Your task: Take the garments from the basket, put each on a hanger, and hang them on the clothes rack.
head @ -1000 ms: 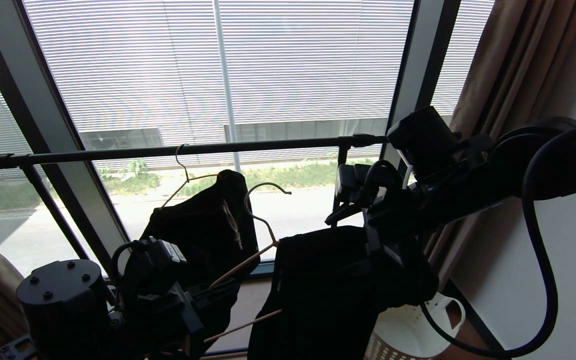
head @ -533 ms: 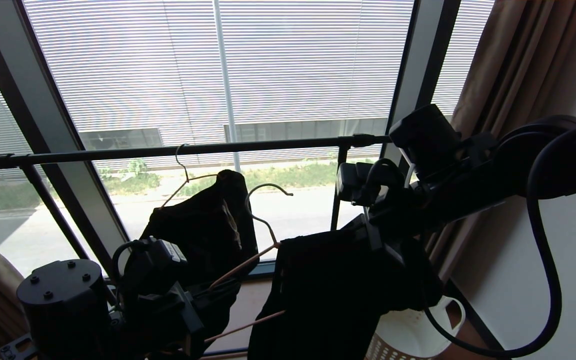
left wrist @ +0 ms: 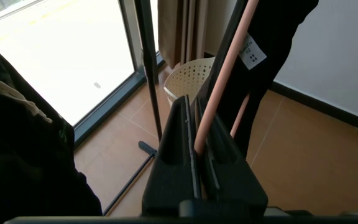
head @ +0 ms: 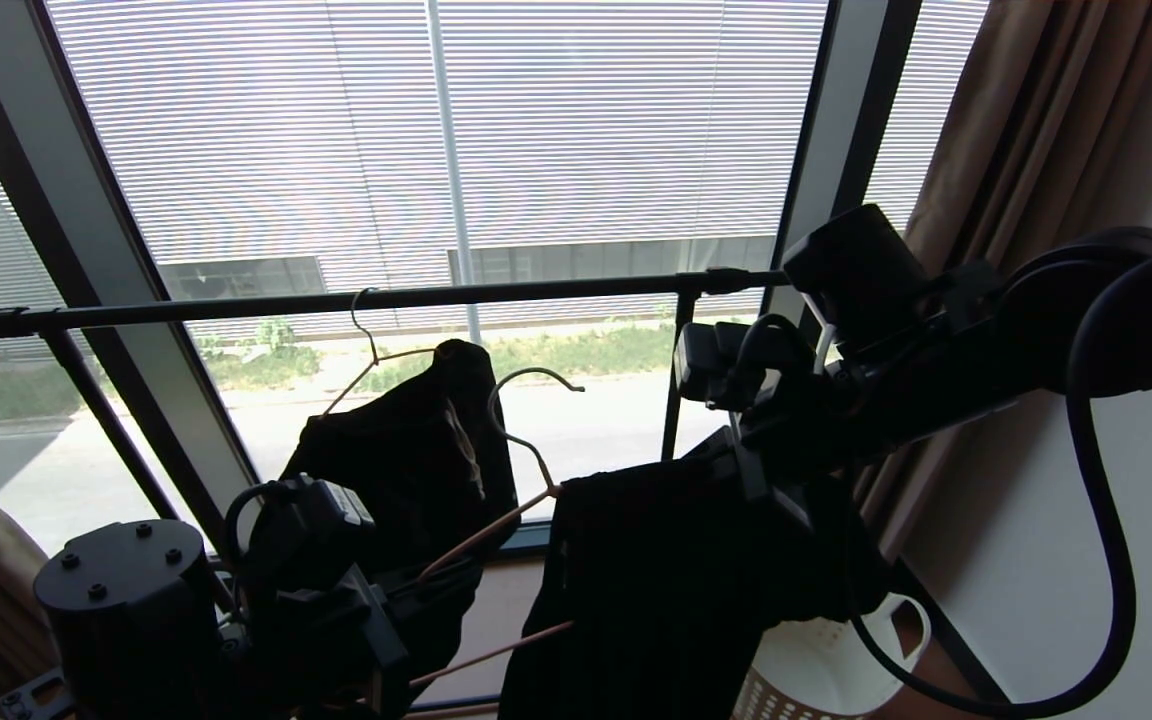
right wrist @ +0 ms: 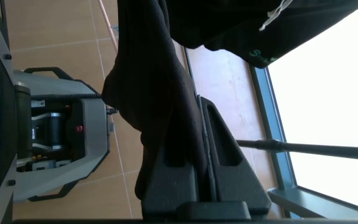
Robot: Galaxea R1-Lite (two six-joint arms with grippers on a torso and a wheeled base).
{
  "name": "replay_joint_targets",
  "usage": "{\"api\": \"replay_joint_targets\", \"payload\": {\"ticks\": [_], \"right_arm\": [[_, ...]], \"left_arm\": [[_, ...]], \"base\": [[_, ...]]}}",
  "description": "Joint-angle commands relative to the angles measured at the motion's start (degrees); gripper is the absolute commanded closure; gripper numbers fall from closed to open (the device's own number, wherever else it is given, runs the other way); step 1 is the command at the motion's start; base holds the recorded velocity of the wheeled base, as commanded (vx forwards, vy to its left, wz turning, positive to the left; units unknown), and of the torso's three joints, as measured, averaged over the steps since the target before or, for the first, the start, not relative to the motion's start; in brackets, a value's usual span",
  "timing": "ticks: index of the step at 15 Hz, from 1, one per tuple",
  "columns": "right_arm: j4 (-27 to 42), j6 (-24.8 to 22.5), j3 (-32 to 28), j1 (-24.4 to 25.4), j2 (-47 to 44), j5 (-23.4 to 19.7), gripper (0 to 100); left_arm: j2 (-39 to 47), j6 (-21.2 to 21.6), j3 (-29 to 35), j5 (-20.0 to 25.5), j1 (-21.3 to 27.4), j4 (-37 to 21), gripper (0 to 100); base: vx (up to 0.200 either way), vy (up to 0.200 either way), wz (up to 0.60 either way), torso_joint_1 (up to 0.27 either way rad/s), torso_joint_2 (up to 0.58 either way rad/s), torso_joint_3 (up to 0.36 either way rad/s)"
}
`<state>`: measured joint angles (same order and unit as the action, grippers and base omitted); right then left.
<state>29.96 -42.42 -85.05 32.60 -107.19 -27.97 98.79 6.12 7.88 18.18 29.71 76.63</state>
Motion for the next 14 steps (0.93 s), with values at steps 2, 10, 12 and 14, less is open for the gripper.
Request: {"api": "replay_joint_targets", "payload": {"ticks": [2,10,12,14], "right_arm": [[0.01,-0.03,0.06,0.01,0.23,-0.07,100],[0.01,-0.03,0.15,-0.08,0.40,-0.07,100],[0.01,0.06,0.15,-0.17,0.93,-0.07,100],[0.09,0.06,0.42,-0.52,1.37,-0.07,100]], "left_arm": [[0.17,-0.14,-0.14,0.02,0.00,-0.08,0],[0.35,-0.14,-0.23,0.02,-0.27,2.82,0],[0.96,-0.32,0.12,-0.07,-1.14,4.23,0],[0.70,-0.32,0.39,0.11,-2.99,4.49,0]], "base": [[0.000,0.000,0.00,0.000,0.00,0.000],[0.000,0.000,0.00,0.000,0.00,0.000],[0.000,0.000,0.00,0.000,0.00,0.000],[0.000,0.000,0.00,0.000,0.00,0.000]]}}
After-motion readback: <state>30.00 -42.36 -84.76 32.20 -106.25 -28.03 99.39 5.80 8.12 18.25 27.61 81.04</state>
